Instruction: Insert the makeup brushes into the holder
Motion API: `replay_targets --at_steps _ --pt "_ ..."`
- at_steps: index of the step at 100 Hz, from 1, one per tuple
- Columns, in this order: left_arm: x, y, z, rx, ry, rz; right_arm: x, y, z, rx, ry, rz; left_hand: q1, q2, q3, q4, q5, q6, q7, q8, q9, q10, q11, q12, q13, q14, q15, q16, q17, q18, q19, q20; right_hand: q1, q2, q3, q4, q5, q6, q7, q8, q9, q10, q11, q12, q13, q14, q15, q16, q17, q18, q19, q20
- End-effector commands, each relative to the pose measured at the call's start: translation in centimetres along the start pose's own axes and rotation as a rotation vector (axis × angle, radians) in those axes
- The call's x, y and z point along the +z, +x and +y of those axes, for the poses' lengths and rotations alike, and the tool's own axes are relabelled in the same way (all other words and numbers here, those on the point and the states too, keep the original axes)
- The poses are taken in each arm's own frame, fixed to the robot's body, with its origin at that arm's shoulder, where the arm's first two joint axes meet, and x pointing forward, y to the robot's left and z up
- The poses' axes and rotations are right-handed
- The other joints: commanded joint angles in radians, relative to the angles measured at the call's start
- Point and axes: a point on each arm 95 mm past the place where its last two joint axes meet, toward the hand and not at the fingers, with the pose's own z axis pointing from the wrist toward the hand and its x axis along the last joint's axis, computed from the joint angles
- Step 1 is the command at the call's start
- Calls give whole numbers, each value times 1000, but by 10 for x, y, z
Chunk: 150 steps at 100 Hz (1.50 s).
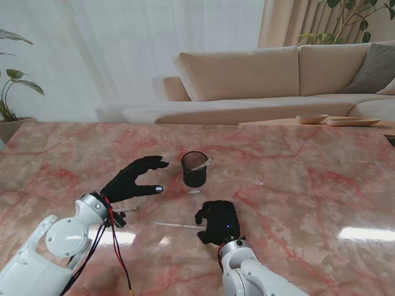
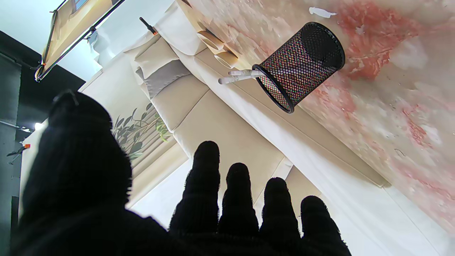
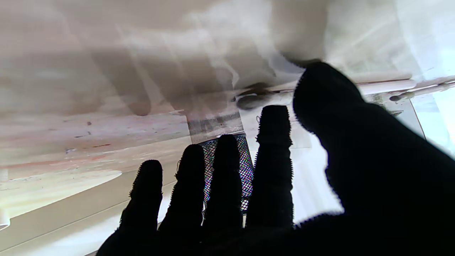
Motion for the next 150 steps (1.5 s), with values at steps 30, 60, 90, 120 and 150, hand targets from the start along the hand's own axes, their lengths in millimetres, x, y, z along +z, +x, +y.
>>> replay_targets --at_steps 30,60,90,120,150 --pt "-4 -2 0 -11 11 -9 10 -10 -17 54 33 -67 21 33 -11 24 22 -15 10 12 8 -3 -16 -14 6 -42 -15 -8 -2 -17 -41 -16 88 26 -18 -32 127 -11 216 -350 154 -33 23 3 91 -27 31 -5 26 -3 83 -16" --pt "-5 -3 -1 -15 13 -15 11 -12 -19 61 34 -89 18 36 -1 24 31 -13 16 16 14 2 -14 -12 10 -37 -12 -7 -2 -17 -40 -18 167 -35 168 -9 142 60 223 -502 196 -40 32 3 111 -25 35 -4 32 -1 103 -31" --pt "-6 -3 -1 -16 16 -15 11 -14 -20 40 39 -125 13 40 9 24 31 -12 17 17 20 0 -14 -12 14 -37 -11 -5 -2 -19 -38 -18 175 -33 175 -7 227 43 282 -497 231 -39 53 16 126 -20 44 -2 39 2 119 -33" --pt "-6 -3 -1 -18 19 -15 11 -18 -27 -1 82 -163 7 41 17 22 30 -12 18 17 21 4 -15 -12 15 -37 -12 -5 -2 -18 -36 -17 100 59 162 7 206 -57 286 -306 183 -18 41 23 82 -27 52 6 6 -18 130 -44" --pt "-7 -3 -1 -22 17 -15 12 -22 -29 -13 88 -162 3 42 25 21 28 -12 16 17 23 7 -14 -12 17 -37 -11 -5 -2 -19 -38 -19 77 41 187 6 237 -89 287 -132 176 -25 68 41 73 -31 56 6 7 -19 131 -39"
